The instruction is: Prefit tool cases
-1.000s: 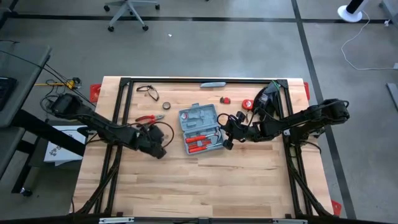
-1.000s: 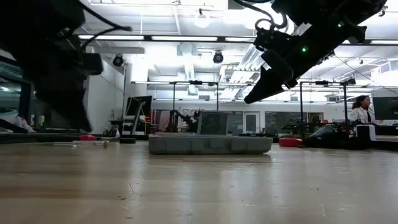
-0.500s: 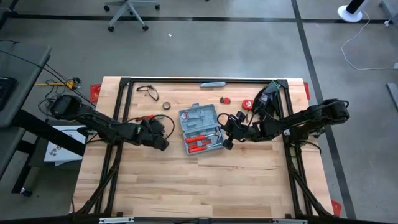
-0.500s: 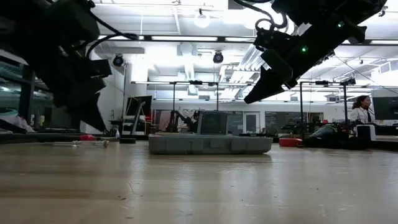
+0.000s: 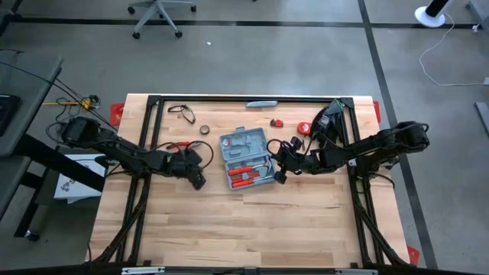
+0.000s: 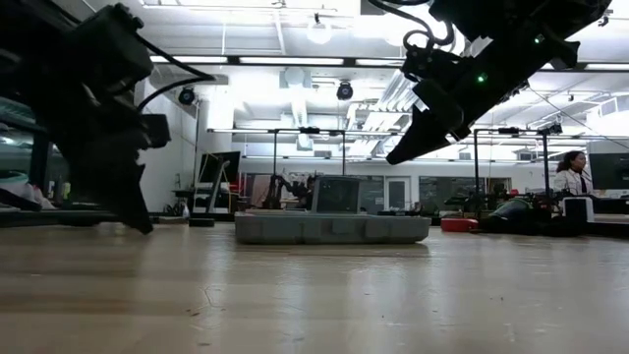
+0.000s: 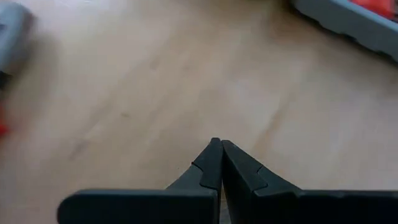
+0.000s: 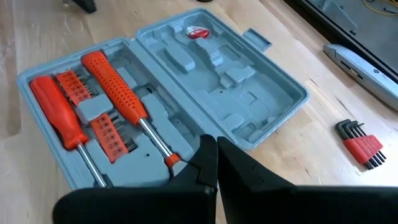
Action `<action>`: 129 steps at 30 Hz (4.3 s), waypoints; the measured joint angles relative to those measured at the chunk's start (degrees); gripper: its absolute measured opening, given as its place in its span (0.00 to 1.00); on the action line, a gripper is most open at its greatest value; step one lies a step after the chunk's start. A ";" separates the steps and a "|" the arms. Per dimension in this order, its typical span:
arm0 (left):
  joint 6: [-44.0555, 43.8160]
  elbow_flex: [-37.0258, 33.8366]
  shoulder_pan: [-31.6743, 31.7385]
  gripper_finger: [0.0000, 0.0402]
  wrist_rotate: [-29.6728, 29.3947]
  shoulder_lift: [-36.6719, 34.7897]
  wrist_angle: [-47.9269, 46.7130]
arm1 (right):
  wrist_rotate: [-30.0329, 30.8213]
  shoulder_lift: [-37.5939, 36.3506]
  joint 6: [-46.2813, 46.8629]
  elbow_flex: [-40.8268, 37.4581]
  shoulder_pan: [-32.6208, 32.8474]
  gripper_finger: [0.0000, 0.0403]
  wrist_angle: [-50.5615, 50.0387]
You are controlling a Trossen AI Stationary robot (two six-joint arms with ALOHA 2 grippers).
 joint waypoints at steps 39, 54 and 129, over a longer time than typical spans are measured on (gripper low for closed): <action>-36.71 8.83 -23.62 0.00 0.75 0.02 -42.82 | -0.01 0.00 -0.11 0.00 0.02 0.00 -1.77; -46.71 9.46 -25.01 0.00 -8.63 -0.13 -46.11 | 2.25 0.02 -0.57 0.00 0.00 0.00 -1.97; -24.03 3.21 -8.29 0.06 -5.13 0.07 -12.88 | 7.56 0.07 0.09 0.00 1.66 0.00 -3.36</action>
